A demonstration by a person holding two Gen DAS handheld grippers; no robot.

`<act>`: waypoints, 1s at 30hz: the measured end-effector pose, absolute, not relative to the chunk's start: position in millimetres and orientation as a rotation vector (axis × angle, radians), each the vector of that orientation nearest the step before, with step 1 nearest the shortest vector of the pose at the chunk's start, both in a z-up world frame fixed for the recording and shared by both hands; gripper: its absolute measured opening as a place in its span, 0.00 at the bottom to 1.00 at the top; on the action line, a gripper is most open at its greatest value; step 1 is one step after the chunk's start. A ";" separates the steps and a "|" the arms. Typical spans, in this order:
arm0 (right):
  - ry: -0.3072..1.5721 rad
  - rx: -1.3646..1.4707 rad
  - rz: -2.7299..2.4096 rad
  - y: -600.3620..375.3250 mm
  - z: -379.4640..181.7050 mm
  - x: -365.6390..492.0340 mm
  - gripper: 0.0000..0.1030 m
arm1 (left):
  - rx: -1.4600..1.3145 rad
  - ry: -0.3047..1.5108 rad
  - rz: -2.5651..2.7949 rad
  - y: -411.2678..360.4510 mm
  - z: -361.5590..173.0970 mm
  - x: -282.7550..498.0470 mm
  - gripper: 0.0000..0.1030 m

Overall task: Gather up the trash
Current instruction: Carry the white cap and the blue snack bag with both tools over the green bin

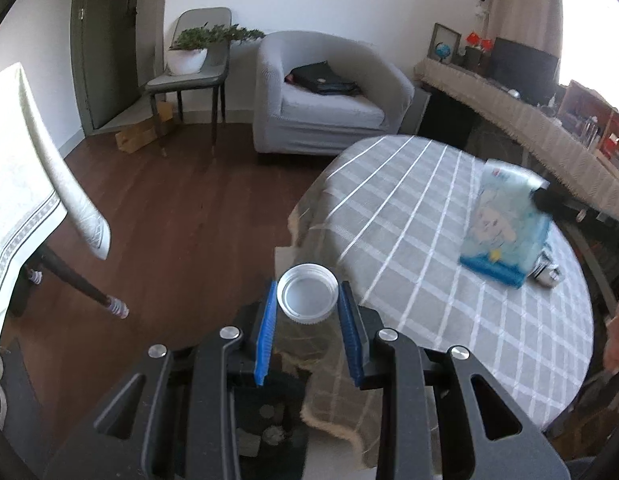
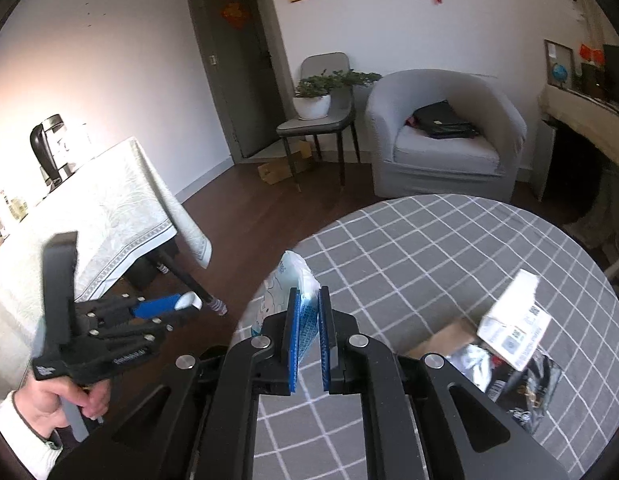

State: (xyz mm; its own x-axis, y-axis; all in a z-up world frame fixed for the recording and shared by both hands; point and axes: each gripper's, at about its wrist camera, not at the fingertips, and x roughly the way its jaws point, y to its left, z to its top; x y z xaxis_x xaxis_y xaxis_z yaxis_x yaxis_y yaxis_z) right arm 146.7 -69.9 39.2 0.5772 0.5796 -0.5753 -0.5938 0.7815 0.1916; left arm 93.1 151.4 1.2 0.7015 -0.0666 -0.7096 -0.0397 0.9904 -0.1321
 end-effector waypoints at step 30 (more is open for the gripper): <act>0.815 -0.207 0.825 88.2 2.0 119.4 0.08 | -0.181 1.194 0.045 241.7 -156.4 47.2 0.32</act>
